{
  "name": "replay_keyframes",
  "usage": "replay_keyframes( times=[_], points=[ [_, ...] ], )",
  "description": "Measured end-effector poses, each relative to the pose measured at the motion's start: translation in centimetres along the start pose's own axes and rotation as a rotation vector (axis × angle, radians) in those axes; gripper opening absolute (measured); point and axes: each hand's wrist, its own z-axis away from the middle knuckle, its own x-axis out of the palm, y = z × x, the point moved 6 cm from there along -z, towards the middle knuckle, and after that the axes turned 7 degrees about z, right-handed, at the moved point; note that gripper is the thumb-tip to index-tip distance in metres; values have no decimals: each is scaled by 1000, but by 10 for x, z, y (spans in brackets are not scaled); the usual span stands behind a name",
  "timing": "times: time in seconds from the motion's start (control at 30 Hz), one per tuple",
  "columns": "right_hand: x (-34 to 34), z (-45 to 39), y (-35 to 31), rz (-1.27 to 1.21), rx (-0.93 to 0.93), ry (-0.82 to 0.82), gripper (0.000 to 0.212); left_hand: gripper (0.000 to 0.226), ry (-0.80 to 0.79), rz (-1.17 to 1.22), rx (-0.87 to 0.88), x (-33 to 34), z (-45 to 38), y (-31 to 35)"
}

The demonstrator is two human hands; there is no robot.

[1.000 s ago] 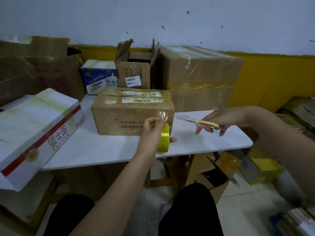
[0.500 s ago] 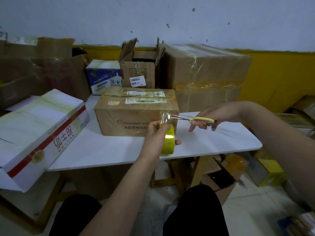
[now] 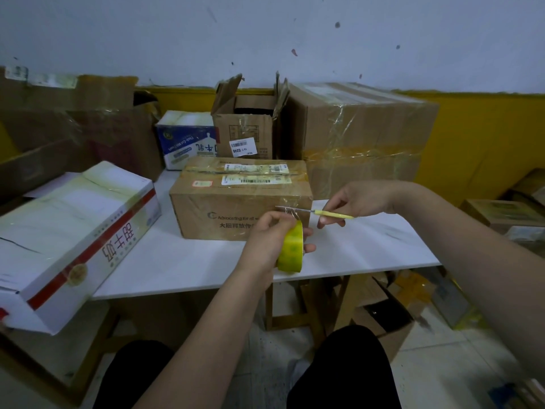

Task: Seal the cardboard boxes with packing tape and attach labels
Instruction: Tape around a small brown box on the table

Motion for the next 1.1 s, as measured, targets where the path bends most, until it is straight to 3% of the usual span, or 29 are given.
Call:
replay_keyframes(
  times=[0.13,0.33,0.43,0.47,0.63,0.77,0.83,0.97,1.03,1.1],
  points=[
    [2,-7,4,56,-60,132,9,18,-1,22,9,-2,4,2],
    [9,0,11,212,-142,308,10,24,-12,-15,29,0,7,5],
    [14,11,17,245,-119,287,61,24,-58,-85,55,7,8,4],
    [15,16,19,233,-121,280,67,25,-77,-109,66,9,8,4],
    [17,42,56,128,-52,268,39,28,-99,-125,91,11,10,4],
    [16,45,104,-22,113,446,33,28,-87,-116,105,9,9,3],
    [19,36,120,109,220,540,36,27,-84,-111,114,9,9,2],
    [26,9,117,450,301,618,20,24,-97,-94,135,10,10,-2],
    [25,7,104,481,326,699,18,24,-106,-97,145,9,10,-3],
    [19,19,80,315,290,886,18,26,-114,-93,157,7,10,-4]
  ],
)
